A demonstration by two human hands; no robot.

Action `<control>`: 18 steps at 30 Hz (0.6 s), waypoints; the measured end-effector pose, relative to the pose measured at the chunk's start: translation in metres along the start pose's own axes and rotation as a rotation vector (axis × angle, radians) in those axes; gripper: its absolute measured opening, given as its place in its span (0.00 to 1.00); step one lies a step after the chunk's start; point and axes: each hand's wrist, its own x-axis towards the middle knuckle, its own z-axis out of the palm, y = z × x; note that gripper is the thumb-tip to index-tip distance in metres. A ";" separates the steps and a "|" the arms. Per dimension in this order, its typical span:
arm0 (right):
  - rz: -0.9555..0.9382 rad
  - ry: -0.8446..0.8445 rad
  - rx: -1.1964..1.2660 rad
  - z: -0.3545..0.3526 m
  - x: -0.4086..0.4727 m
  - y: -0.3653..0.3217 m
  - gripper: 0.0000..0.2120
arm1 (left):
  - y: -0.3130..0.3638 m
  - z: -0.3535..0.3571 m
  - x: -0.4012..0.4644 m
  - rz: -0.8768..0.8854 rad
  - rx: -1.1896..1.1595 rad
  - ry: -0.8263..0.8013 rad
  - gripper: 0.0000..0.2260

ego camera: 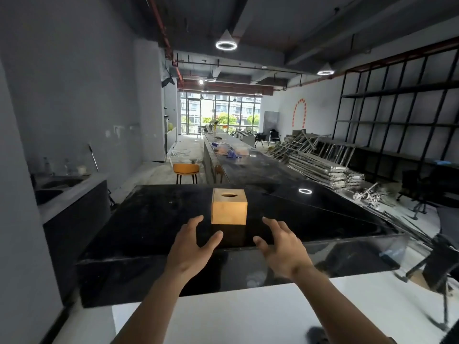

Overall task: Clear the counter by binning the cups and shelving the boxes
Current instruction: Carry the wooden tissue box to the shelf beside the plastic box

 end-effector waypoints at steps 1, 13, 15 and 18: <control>0.037 0.011 0.057 0.004 0.017 -0.002 0.31 | -0.002 -0.001 0.018 -0.027 -0.078 0.011 0.36; 0.505 0.052 0.697 0.047 0.163 0.009 0.32 | -0.006 0.023 0.150 -0.331 -0.551 0.028 0.33; 0.521 0.028 0.741 0.053 0.179 0.013 0.32 | -0.006 0.032 0.162 -0.372 -0.584 0.017 0.33; 0.511 -0.027 0.781 0.060 0.199 0.019 0.33 | -0.005 0.047 0.179 -0.433 -0.612 -0.005 0.34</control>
